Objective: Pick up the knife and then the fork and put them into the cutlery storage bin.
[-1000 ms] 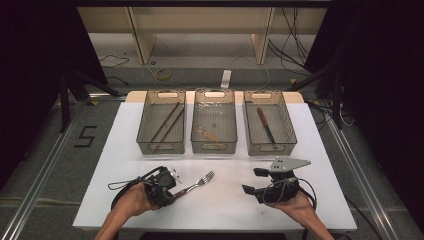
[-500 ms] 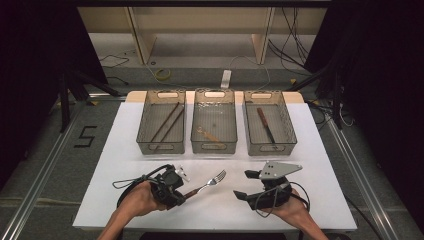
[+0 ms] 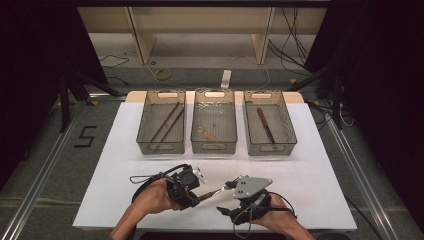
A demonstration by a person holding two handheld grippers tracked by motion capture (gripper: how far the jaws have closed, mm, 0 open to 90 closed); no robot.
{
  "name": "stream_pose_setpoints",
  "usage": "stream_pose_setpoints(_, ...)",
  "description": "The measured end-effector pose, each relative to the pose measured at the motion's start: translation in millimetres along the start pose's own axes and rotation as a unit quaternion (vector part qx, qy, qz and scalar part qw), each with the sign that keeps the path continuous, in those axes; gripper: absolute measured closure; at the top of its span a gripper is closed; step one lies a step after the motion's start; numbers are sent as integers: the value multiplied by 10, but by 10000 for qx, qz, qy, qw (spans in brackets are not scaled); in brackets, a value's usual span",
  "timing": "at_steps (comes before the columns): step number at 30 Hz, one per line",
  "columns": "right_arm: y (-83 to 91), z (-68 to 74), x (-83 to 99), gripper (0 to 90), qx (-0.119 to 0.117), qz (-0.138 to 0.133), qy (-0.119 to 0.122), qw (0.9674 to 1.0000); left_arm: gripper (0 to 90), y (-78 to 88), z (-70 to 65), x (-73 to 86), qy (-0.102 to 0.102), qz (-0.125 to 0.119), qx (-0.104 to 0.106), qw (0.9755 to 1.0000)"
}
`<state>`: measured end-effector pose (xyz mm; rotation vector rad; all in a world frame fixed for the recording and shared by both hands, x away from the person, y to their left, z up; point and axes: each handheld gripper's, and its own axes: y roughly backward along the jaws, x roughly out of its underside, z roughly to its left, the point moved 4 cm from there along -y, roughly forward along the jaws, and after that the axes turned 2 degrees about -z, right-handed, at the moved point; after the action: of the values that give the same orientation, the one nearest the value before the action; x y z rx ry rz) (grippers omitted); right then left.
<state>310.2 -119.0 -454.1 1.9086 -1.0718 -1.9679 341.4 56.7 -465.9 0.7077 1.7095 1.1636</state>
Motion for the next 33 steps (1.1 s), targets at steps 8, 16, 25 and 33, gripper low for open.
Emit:
stream_pose_setpoints(8, -121, 66, 38, 301, 151, 327, 713, 9968, 755, 10, -128, -146, -240, -6, 184, 9995)
stream_pose_setpoints(16, -190, 86, 58, 401, 157, 437, 1021, 9937, 754, 31, -215, -199, -370, 15, 330, 9988)
stream_pose_setpoints(25, -228, 121, 93, 538, 69, 597, 1314, 9895, 754, 55, -259, -220, -481, 73, 442, 9978)
stream_pose_setpoints(33, -258, 153, 115, 666, 98, 685, 1630, 9842, 753, 33, -253, -217, -422, 78, 509, 9978)
